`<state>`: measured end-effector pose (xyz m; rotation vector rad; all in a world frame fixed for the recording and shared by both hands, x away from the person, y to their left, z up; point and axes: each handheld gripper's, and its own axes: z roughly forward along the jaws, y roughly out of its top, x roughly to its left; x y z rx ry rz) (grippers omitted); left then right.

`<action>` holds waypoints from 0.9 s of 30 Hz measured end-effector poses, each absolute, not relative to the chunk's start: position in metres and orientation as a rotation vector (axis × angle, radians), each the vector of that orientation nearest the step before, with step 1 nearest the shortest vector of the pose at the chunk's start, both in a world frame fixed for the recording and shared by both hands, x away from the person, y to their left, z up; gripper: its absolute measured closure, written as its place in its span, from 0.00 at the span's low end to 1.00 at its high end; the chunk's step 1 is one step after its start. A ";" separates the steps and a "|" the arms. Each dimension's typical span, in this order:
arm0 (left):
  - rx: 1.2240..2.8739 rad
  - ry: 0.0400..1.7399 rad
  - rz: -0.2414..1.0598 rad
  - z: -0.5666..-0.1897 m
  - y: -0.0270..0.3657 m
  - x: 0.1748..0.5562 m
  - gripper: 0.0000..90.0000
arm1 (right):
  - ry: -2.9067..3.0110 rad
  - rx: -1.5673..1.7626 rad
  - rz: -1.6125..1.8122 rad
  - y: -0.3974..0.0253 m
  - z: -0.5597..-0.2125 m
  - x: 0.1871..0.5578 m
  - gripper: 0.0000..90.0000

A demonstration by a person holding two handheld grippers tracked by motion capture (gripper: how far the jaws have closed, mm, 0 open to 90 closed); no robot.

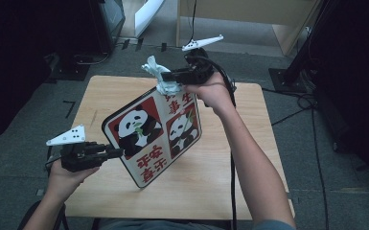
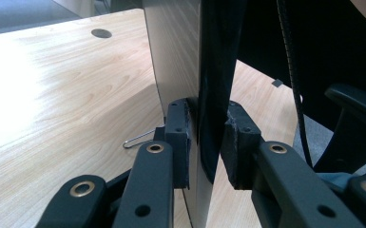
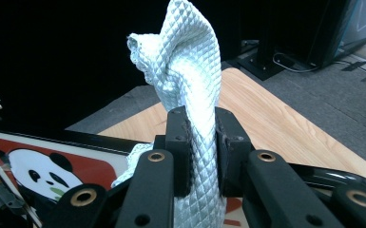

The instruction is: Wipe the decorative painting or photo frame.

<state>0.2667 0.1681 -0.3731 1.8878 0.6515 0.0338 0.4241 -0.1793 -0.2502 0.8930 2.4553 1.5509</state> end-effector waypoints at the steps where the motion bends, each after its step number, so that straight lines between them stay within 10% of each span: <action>1: 1.888 0.652 0.033 -0.373 0.168 0.267 0.84 | 2.452 0.898 1.549 -0.180 -0.250 0.424 0.87; 27: 1.888 0.660 0.029 -0.373 0.170 0.270 0.85 | 2.355 1.014 1.498 -0.221 -0.249 0.440 0.87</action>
